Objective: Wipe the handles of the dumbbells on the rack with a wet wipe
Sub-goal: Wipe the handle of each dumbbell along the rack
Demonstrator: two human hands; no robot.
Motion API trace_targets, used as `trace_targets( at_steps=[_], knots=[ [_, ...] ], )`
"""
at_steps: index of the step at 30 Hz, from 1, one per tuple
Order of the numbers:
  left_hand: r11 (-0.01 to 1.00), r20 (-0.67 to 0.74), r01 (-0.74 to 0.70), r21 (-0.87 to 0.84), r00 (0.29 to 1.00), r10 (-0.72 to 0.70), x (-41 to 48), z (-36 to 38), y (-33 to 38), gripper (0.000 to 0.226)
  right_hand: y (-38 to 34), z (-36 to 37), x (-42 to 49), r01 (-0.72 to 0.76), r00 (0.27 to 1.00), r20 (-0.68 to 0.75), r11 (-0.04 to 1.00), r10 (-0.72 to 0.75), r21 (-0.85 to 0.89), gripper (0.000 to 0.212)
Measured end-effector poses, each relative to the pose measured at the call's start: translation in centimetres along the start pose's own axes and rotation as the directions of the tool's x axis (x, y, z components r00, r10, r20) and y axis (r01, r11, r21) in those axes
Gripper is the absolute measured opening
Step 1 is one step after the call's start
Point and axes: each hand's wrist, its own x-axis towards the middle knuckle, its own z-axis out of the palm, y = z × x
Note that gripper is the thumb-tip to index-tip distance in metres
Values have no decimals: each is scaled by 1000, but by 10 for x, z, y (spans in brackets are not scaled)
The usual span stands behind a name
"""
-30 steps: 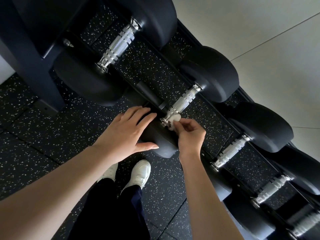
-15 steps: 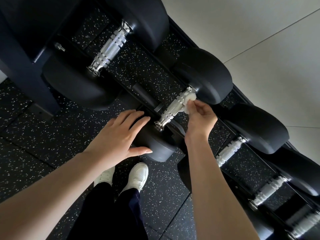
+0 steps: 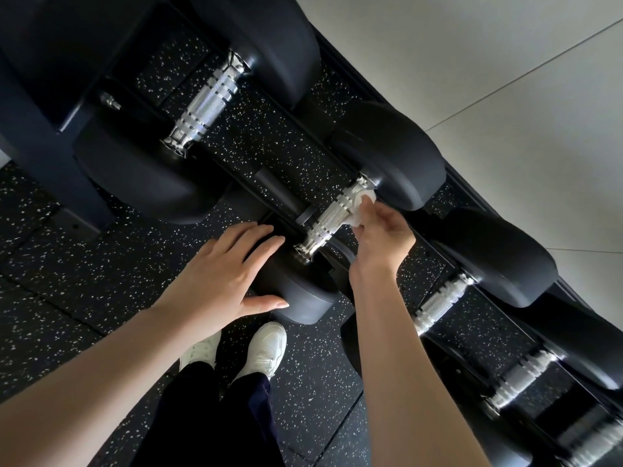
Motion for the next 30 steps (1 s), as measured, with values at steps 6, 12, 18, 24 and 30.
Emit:
trace_targets(
  at_steps=[6, 12, 18, 24, 30],
  knots=[
    [1000, 0, -2, -1, 1000, 2, 1, -1, 0, 80, -1, 5, 11, -13, 999, 48, 981, 4, 191, 10],
    [1000, -9, -16, 11, 1000, 16, 1, 0, 0, 80, 10, -8, 28, -203, 942, 322, 921, 91, 332, 25],
    [1000, -40, -14, 13, 999, 14, 0, 3, -1, 81, 23, -13, 47, -355, 839, 531, 859, 120, 368, 20],
    [1000, -47, -16, 15, 999, 17, 0, 4, -1, 80, 29, -18, 49, -377, 791, 605, 847, 85, 374, 17],
    [1000, -51, -12, 23, 999, 13, 0, 3, 0, 80, 38, -27, 52, -358, 740, 665, 898, 105, 257, 30]
  ],
)
